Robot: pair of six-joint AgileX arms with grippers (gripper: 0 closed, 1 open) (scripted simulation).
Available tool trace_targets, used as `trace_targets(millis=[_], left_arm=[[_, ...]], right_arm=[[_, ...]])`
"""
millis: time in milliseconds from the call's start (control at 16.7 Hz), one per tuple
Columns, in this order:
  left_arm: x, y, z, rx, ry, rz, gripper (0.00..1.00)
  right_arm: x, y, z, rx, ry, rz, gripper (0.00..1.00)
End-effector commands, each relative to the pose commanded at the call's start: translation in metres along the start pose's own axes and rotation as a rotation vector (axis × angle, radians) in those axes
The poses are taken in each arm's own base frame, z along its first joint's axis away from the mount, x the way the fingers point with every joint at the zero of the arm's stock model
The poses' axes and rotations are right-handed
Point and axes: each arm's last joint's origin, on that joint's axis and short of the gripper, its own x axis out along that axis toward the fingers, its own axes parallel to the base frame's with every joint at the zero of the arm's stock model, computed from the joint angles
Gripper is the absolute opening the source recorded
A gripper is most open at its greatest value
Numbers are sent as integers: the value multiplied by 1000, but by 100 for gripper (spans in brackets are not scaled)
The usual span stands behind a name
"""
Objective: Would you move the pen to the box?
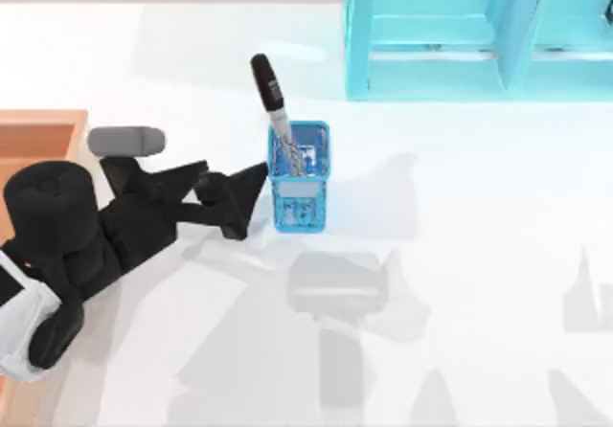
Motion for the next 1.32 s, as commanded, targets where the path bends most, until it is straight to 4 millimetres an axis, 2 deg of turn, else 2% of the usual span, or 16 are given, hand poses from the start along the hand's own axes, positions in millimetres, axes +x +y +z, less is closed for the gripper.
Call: trace_targets(millis=[120,240,720,840,1080,1320], left_arm=[[-1,1,0,-1,0,6,100],[9,1,0,-1,2,2,100],[92,1,2,0,-2,-1,100],[100,0,0,0,0,0,100],[100,0,0,0,0,0,100],[100,0,0,0,0,0,70]], right_arm=[[0,0,0,0,0,0,100],[0,0,0,0,0,0,100],[0,0,0,0,0,0,100],[0,0,0,0,0,0,100],[0,0,0,0,0,0,100],[0,0,0,0,0,0,100]])
